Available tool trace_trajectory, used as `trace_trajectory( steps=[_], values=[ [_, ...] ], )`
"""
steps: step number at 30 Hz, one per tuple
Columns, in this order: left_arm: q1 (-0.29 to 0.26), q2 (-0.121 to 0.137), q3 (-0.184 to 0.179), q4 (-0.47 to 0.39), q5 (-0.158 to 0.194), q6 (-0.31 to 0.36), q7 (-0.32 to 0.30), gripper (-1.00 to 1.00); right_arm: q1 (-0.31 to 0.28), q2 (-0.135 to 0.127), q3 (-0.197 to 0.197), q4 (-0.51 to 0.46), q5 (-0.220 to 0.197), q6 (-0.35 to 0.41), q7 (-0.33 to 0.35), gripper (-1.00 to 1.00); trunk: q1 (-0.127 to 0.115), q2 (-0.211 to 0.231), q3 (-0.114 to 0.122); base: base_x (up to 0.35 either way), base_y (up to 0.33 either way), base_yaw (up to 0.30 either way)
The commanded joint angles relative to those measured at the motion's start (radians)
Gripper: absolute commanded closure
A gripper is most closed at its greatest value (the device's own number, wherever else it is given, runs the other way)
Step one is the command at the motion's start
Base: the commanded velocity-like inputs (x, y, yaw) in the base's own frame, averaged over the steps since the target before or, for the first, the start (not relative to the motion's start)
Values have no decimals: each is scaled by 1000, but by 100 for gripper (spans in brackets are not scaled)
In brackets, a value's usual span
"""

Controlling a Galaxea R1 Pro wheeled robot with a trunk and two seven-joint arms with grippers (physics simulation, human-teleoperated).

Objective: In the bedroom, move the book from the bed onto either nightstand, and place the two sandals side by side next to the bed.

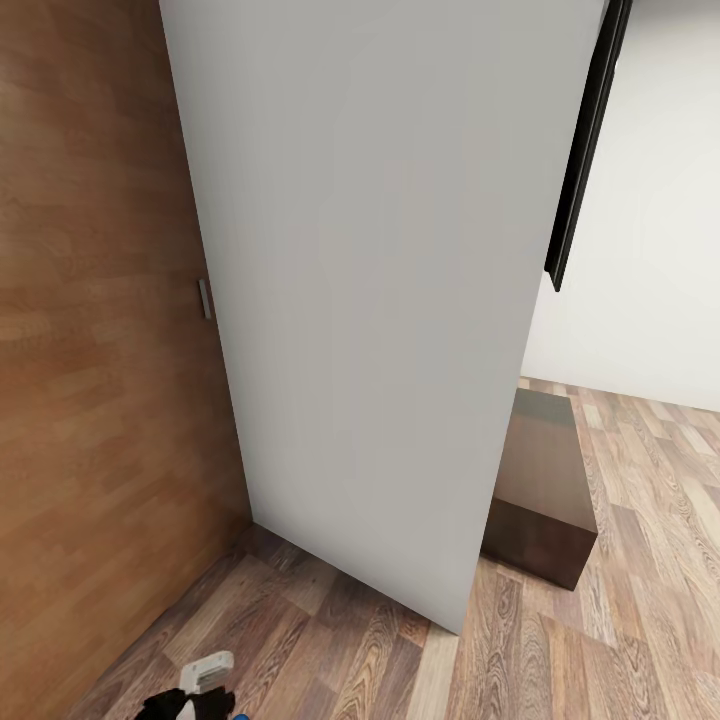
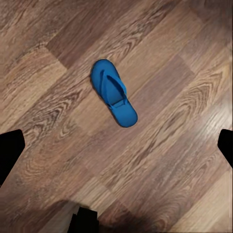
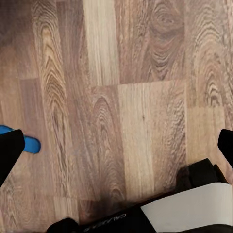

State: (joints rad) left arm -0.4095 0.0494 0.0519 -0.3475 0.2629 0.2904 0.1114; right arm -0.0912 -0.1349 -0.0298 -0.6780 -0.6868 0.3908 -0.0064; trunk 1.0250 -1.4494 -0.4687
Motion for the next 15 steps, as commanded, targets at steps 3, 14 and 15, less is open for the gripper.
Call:
trace_trajectory(
  steps=[3,14,15],
  values=[
    [-28,-4,1,-2,16,11,7,-100,-22,-3,-2,-5,-53,33,19,-100,0,-1,-1,0,0,0],
    [-149,-51,4,-2,86,53,166,-100,-54,-5,-2,-75,-236,58,181,-100,0,-1,-1,0,0,0],
    [-158,-54,5,-2,107,54,187,-100,-54,-5,-2,-87,-244,59,201,-100,0,-1,-1,0,0,0]
  ],
)
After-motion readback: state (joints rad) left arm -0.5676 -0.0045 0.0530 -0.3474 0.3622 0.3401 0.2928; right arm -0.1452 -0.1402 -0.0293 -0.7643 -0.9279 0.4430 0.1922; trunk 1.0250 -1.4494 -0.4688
